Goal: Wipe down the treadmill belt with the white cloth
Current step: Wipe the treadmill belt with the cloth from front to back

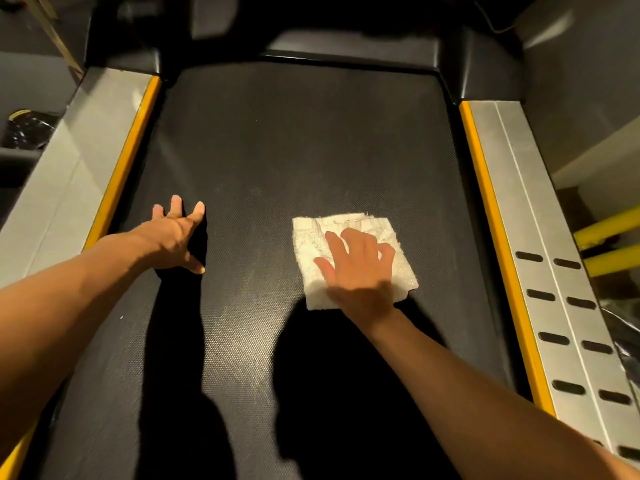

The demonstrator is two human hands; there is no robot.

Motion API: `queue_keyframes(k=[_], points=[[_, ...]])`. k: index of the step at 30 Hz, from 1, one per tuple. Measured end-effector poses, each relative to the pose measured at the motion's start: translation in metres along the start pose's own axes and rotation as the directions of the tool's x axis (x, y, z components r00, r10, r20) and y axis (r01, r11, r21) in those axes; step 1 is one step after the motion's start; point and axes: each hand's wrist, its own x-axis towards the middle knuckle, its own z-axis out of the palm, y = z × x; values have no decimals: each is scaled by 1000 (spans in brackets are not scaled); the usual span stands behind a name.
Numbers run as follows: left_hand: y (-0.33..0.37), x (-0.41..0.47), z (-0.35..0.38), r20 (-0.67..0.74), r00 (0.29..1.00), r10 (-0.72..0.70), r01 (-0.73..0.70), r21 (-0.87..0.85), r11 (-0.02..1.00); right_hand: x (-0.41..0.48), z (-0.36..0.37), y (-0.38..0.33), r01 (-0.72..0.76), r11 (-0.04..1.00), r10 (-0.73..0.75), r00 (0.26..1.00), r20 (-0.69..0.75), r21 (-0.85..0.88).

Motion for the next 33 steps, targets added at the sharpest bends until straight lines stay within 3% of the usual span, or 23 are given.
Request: queue_keyframes(k=[2, 5, 8, 11, 13, 16, 20, 23, 25, 27, 30, 31, 33], points=[[1, -1, 0, -4, 1000, -3, 3, -4, 1000, 6, 0, 10, 101, 995, -100, 995, 28, -17], [2, -1, 2, -13, 1000, -20, 20, -8, 1000, 19, -4, 21, 216, 948, -229, 973, 29, 233], [3, 1, 5, -18, 999, -44, 44, 14, 999, 39, -17, 45, 25, 900, -28, 1000, 0, 434], [6, 1, 5, -15, 999, -52, 53, 21, 998, 64, -20, 79, -304, 920, 282, 952, 121, 247], [7, 1, 4, -10, 998, -57, 57, 18, 998, 66, -10, 82, -367, 923, 335, 912, 237, 110], [8, 0, 4, -6, 998, -61, 61, 29, 998, 49, 3, 61, -332, 940, 275, 872, 405, 75], [9, -2, 4, -12, 999, -53, 53, 9, 999, 43, -2, 61, -219, 975, 181, 870, 458, 32], [8, -2, 2, -15, 999, -53, 53, -6, 999, 23, -8, 51, -35, 991, -18, 917, 398, 127], [8, -3, 3, -18, 998, -54, 53, -16, 998, 8, -11, 41, 60, 966, -128, 956, 262, 250], [8, -4, 3, -24, 998, -52, 51, -22, 998, 15, -11, 47, 39, 963, -92, 977, 192, 267], [7, -4, 3, -26, 998, -49, 49, -21, 999, 46, -9, 59, -251, 952, 147, 878, 455, 177], [7, -4, 3, -26, 999, -48, 47, -18, 999, 51, -4, 57, -272, 955, 192, 866, 463, 113], [8, -3, 2, -25, 998, -57, 57, -13, 998, 52, 0, 40, -176, 984, 169, 921, 351, -12]])
